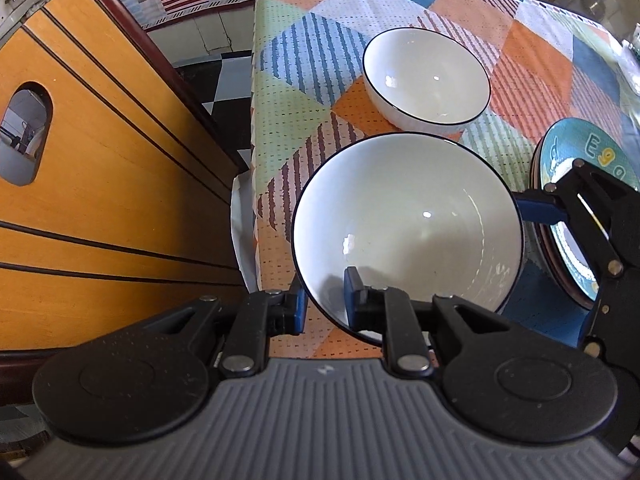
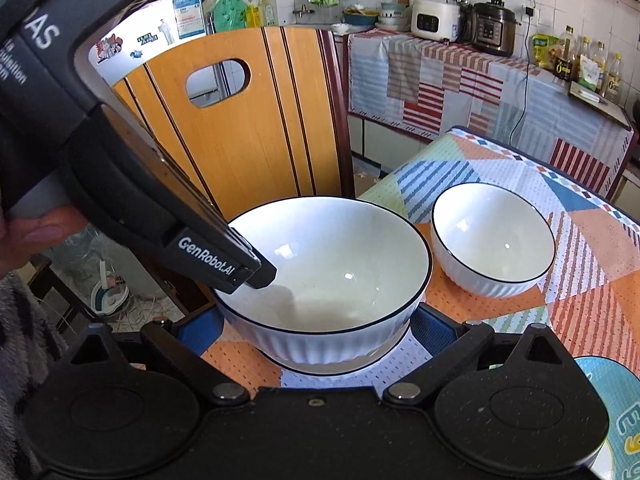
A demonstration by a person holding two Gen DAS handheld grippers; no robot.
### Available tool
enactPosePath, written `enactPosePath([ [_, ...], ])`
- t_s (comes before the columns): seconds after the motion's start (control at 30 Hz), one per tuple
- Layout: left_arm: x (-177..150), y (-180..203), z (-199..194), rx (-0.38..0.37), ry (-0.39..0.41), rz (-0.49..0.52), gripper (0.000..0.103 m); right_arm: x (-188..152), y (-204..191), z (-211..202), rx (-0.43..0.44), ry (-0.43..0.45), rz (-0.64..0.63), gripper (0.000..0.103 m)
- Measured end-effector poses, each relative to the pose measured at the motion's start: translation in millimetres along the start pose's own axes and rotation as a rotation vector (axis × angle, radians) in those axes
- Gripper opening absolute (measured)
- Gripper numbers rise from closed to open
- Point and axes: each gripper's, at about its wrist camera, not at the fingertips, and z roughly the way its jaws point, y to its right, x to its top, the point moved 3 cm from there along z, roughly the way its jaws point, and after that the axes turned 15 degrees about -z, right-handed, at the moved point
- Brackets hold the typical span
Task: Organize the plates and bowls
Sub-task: 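Lower the bowl into the other white bowl and open the left gripper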
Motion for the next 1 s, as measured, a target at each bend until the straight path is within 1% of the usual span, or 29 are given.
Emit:
enactPosePath([
  [0.07, 0, 2, 4, 0.010, 0.001, 0.004, 0.017, 0, 1, 2, 0.001, -0.020, -0.005, 0.101],
  [0.17, -2, 7, 7, 0.063, 0.027, 0.051, 0.018, 0, -1, 7, -0.022, -0.040, -0.030, 0.101],
  [0.3, -5, 12, 10, 0.108, 0.048, 0.091, 0.017, 0, -19, 14, -0.118, -0.081, -0.183, 0.100],
  [0.33, -5, 13, 10, 0.113, 0.052, 0.092, 0.017, 1, -20, 15, -0.130, -0.089, -0.196, 0.101],
  [0.4, -4, 12, 11, 0.117, 0.052, 0.087, 0.017, 2, -17, 15, -0.119, -0.094, -0.152, 0.102],
  [0.53, -4, 11, 12, 0.113, 0.048, 0.073, 0.017, 3, -15, 14, -0.110, -0.097, -0.128, 0.100],
  [0.7, -5, 8, 7, 0.088, 0.037, 0.048, 0.018, 1, -19, 3, -0.141, -0.071, -0.167, 0.100],
  [0.8, -6, 7, -4, 0.060, 0.048, 0.042, 0.018, 2, -12, -16, -0.122, -0.038, -0.149, 0.101],
  [1.0, -3, 9, -34, -0.004, 0.067, 0.030, 0.018, 5, 20, -59, -0.088, 0.028, -0.046, 0.100],
])
